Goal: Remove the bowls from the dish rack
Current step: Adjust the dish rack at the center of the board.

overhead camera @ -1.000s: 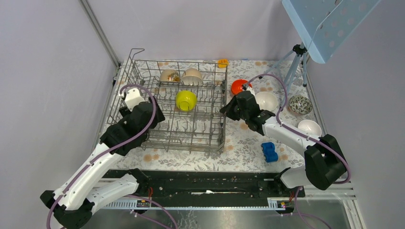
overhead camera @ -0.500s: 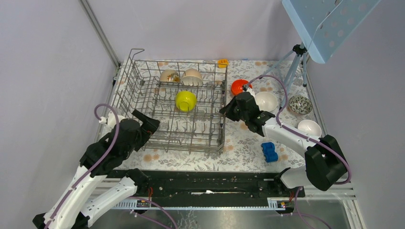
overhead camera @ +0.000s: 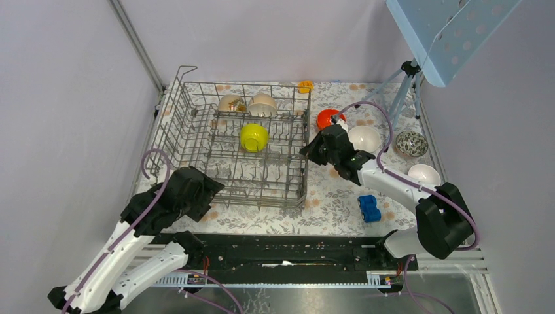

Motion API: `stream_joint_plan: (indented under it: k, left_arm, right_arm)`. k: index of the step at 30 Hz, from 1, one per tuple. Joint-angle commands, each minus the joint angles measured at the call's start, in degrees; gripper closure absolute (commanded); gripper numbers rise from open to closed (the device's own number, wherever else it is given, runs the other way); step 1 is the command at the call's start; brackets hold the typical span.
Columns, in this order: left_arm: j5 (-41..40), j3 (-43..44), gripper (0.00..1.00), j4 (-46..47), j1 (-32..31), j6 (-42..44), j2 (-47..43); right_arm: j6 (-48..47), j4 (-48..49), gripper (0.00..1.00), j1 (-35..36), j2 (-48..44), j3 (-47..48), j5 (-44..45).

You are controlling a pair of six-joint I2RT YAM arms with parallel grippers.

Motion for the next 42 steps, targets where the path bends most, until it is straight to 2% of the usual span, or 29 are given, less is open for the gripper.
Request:
stream_joint_plan:
  k: [1,15,22,23,25,29,32,39,42]
  left_arm:
    - [2.4,-4.5,0.27,7.4,-0.1,-0.8,-0.2]
    - [-7.7,0.6,1.00,11.9,-0.1,4.0,2.0]
    - [-14.2,0.9,1.00,10.7,-0.1,5.2,3.3]
    - [-15.2,1.1,1.00,10.6,-0.1,5.9,3.5]
    - [-16.9,1.7,1.00,10.3,-0.1,7.3,4.3]
    - [-17.9,1.6,1.00,11.3,0.0,11.7,5.9]
    - [-17.3,0.8,1.00,13.3,0.1,15.3,6.6]
    - [-19.0,1.9,1.00,15.0,1.1,24.6,8.9]
    - [-20.5,3.5,1.00,14.5,3.4,28.4,10.2]
  right_arm:
    - [3.6,-1.0,1.00,0.6,2.6,0.9,0.9]
    - [3.5,-1.1,1.00,3.0,-0.4,-2.9,0.0]
    - [4.1,-1.3,1.00,5.7,-0.5,-4.0,0.1]
    - [4.0,-1.5,0.97,5.9,-0.5,-3.9,0.1]
    - [3.0,-2.2,0.86,6.0,-0.7,-3.8,0.0]
    - [0.0,-5.7,0.56,5.9,-2.4,-3.0,2.2]
    - [-3.0,-8.3,0.41,5.9,-3.6,-1.3,4.1]
    - [-14.8,-16.7,0.17,5.9,-6.8,6.4,11.9]
    - [-20.5,-17.9,0.13,5.6,-7.0,10.2,16.3]
